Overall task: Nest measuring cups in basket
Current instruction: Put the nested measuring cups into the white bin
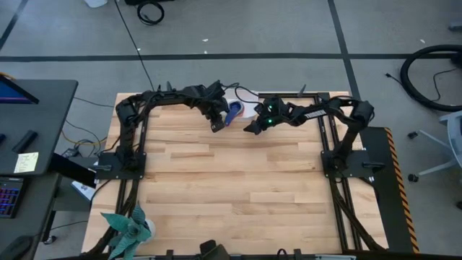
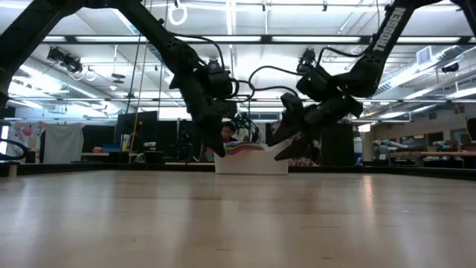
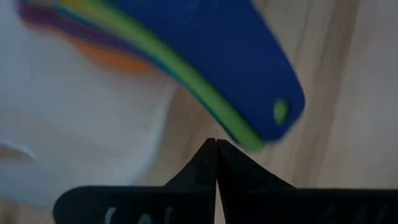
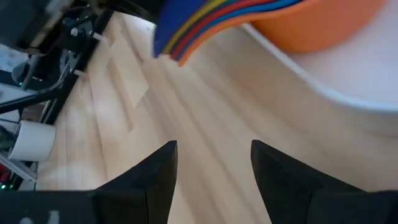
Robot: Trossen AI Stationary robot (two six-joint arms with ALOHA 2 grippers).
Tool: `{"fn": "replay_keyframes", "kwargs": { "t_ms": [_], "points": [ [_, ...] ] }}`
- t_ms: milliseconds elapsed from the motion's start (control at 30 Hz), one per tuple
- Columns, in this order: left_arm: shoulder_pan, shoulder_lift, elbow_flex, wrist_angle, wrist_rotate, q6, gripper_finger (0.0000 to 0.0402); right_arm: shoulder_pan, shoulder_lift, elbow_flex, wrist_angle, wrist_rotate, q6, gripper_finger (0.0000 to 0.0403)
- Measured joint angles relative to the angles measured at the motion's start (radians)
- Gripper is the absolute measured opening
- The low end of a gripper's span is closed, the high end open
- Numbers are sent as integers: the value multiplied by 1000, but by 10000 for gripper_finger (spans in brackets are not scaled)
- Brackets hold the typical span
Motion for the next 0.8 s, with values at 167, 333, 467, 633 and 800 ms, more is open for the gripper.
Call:
{"fn": "replay_keyframes", "kwargs": {
  "t_ms": [167,333,467,633,800],
  "points": [
    [25,0,0,55,1,13,8,-36,35,8,33,-37,-4,209],
    [54,0,0,55,23,14,8,-70,35,27,40,-39,-31,209],
    [63,0,0,67,47,15,8,-106,35,50,41,-36,-60,209],
    [63,0,0,83,45,23,8,-146,34,59,40,-51,-81,209],
    [63,0,0,87,43,23,8,-159,34,59,39,-87,-80,209]
  ]
}}
